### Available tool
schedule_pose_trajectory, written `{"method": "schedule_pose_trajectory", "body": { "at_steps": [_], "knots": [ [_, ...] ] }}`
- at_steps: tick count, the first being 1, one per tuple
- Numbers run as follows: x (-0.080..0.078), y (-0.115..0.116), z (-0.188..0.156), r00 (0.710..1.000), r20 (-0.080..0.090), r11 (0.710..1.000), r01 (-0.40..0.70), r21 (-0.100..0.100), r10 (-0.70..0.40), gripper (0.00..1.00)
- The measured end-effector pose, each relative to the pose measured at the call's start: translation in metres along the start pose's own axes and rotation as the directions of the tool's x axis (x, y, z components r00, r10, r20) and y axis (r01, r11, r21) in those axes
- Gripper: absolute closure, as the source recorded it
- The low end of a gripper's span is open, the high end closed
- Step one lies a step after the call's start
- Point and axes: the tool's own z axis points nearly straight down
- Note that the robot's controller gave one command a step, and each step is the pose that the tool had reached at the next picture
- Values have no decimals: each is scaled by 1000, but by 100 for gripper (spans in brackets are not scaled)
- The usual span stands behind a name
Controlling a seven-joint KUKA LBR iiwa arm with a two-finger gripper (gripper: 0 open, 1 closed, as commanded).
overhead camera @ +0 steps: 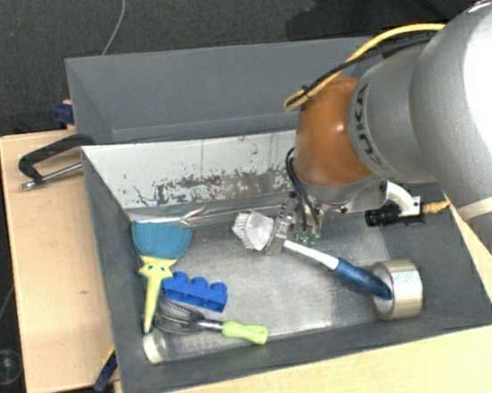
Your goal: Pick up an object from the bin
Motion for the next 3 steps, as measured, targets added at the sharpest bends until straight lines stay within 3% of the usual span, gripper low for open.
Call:
{"method": "schedule_pose_trajectory", "body": {
  "at_steps": [3],
  "knots": [
    [1, -1, -17, 1000, -5, 1000, -1, 2, 1, 100]
  ]
}}
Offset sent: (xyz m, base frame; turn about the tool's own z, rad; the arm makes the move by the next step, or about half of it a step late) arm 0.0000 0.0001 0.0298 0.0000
